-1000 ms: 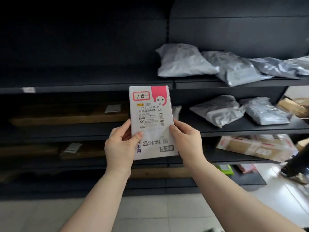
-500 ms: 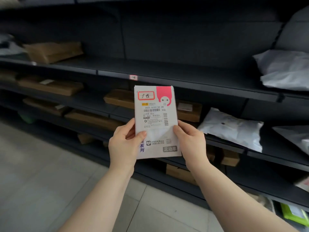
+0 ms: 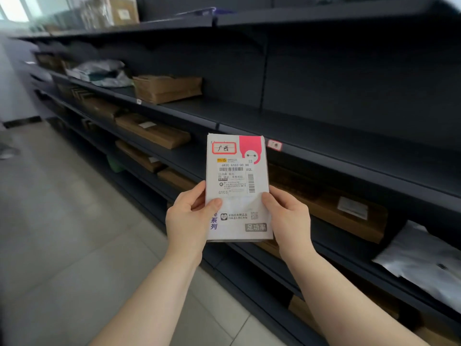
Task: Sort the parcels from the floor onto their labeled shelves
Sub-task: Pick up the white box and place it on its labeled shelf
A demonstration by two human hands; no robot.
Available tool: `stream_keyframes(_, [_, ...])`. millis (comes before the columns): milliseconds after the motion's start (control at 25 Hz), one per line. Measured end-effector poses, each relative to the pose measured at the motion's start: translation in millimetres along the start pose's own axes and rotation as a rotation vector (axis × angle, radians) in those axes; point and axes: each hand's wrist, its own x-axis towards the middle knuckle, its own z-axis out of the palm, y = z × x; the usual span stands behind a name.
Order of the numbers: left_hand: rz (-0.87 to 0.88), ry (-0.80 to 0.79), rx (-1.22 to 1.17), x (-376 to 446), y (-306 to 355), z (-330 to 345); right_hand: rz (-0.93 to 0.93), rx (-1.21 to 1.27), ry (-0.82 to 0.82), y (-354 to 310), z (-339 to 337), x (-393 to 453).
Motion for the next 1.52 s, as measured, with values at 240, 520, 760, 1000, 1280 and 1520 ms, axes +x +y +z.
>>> stream_keyframes(240, [0.043,-0.015,0.034,73.7,5.0,13.6,-0.026,0.033,0.005,-9.1,32.8,67.9])
stream_keyframes(520, [0.109,-0.188,0.081,170.5,21.6,30.2,-0.085,0.074,0.157,-29.6,69.8,134.6])
stream_keyframes(760, [0.174,-0.432,0.057,254.1,52.2,49.0,-0.175,0.105,0.332,-58.0,100.4,182.5])
stream_keyframes(1000, [0.144,-0.584,-0.007,317.5,72.3,88.2,-0.223,0.094,0.500,-82.0,108.1,234.8])
stream_keyframes(1280, [-0.097,-0.690,-0.187,377.7,83.2,169.0,-0.198,0.075,0.569,-107.7,70.5,316.6])
stream_keyframes(1520, [-0.142,-0.735,-0.102,416.3,69.1,226.2,-0.098,0.061,0.570,-104.6,42.0,369.1])
